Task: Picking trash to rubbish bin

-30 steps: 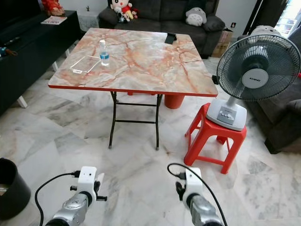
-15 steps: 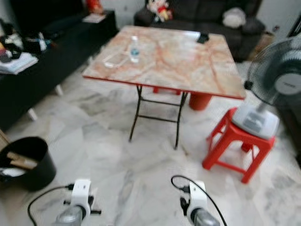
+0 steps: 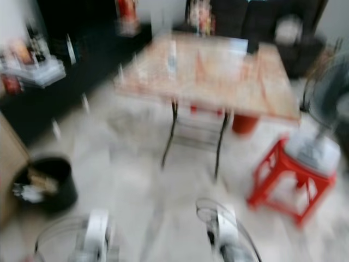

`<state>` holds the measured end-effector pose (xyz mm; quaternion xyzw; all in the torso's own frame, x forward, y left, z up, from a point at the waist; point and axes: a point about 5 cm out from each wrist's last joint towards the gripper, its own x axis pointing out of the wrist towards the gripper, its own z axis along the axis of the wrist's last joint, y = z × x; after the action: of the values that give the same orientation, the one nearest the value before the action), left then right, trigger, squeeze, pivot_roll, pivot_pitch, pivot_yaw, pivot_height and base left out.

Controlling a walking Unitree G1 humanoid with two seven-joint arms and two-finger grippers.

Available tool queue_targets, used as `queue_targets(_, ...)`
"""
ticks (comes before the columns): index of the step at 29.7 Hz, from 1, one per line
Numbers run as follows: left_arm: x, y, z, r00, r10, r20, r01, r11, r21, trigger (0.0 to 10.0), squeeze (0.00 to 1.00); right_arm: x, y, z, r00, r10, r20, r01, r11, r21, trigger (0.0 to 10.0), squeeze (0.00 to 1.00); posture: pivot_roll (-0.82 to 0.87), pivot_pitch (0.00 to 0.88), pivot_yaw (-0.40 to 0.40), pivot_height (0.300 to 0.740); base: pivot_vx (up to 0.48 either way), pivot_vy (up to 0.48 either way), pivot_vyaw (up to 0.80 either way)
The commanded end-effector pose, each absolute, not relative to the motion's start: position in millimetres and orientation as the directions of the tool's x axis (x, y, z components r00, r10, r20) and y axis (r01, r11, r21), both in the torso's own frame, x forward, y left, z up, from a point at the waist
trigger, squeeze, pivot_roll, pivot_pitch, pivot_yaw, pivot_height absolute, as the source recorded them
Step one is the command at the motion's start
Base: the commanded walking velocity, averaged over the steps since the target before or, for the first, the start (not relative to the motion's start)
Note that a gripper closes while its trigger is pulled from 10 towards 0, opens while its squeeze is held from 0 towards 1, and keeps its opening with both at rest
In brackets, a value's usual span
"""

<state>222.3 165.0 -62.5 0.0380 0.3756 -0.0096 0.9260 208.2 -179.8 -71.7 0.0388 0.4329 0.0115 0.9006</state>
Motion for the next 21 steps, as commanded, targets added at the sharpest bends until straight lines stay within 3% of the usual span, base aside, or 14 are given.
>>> queue_targets(1,229.6,158.9,-58.1,0.734,-0.003,-0.679,0.065,0.996,0.066,10.0,0.00,210.3,-187.8,-69.5,0.631,0.035,-0.775,0.012,0.998,0.055,10.0,0.00,0.03,0.077,-0.078,0.740,0.247,0.000,0.00)
queue_targets(7,230.3,158.3,-57.6,0.737,-0.001,-0.676,0.063,0.996,0.068,10.0,0.00,210.0,-189.5,-69.2,0.636,0.032,-0.771,0.011,0.999,0.051,10.0,0.00,0.03,0.081,-0.079,0.740,0.332,0.000,0.18)
queue_targets(21,232.0,157.9,-56.7,0.740,0.003,-0.673,0.060,0.996,0.071,10.0,0.00,211.1,-191.3,-68.4,0.636,0.023,-0.771,0.007,0.999,0.035,10.0,0.00,0.03,0.087,-0.087,0.740,0.333,0.000,0.77)
